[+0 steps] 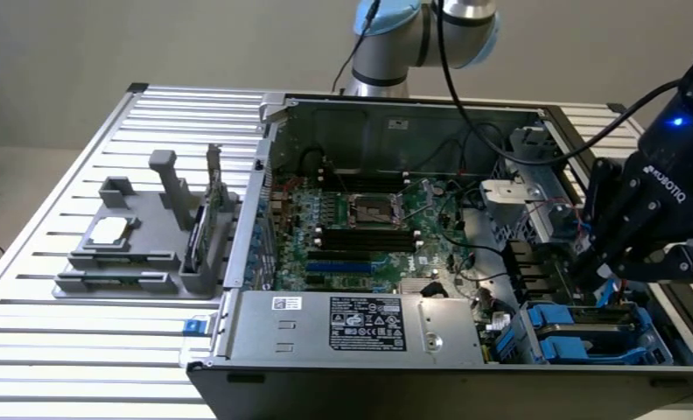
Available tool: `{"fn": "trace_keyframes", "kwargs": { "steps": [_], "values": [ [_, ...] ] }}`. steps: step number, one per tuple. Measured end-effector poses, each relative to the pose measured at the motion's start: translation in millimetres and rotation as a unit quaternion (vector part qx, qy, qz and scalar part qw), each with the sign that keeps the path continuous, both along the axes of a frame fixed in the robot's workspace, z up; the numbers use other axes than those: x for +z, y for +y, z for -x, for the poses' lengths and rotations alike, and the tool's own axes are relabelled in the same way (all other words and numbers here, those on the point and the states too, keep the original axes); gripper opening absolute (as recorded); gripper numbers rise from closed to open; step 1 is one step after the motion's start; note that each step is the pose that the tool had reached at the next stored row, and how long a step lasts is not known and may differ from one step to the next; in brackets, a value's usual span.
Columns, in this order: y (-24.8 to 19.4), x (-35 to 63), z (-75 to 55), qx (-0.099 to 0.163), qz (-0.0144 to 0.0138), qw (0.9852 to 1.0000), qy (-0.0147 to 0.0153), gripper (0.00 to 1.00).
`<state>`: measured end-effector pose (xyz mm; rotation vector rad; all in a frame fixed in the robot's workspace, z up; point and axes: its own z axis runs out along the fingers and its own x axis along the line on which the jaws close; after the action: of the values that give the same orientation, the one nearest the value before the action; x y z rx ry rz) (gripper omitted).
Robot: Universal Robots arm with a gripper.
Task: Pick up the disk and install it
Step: 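Insert the second disk wire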
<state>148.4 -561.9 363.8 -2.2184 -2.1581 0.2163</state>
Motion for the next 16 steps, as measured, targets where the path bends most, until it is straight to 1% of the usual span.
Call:
{"fn": "trace_keyframes", "kwargs": {
  "steps": [4,12,16],
  "values": [
    [-1.2,-1.4,-0.2,0.009,-0.0002,1.0000,-0.0007,0.16],
    [-2.4,-6.3,-2.3,0.034,-0.0001,0.9994,-0.0031,0.16],
    [-4.0,-9.5,-3.4,0.039,-0.0001,0.9992,-0.0045,0.16]
  ]
}}
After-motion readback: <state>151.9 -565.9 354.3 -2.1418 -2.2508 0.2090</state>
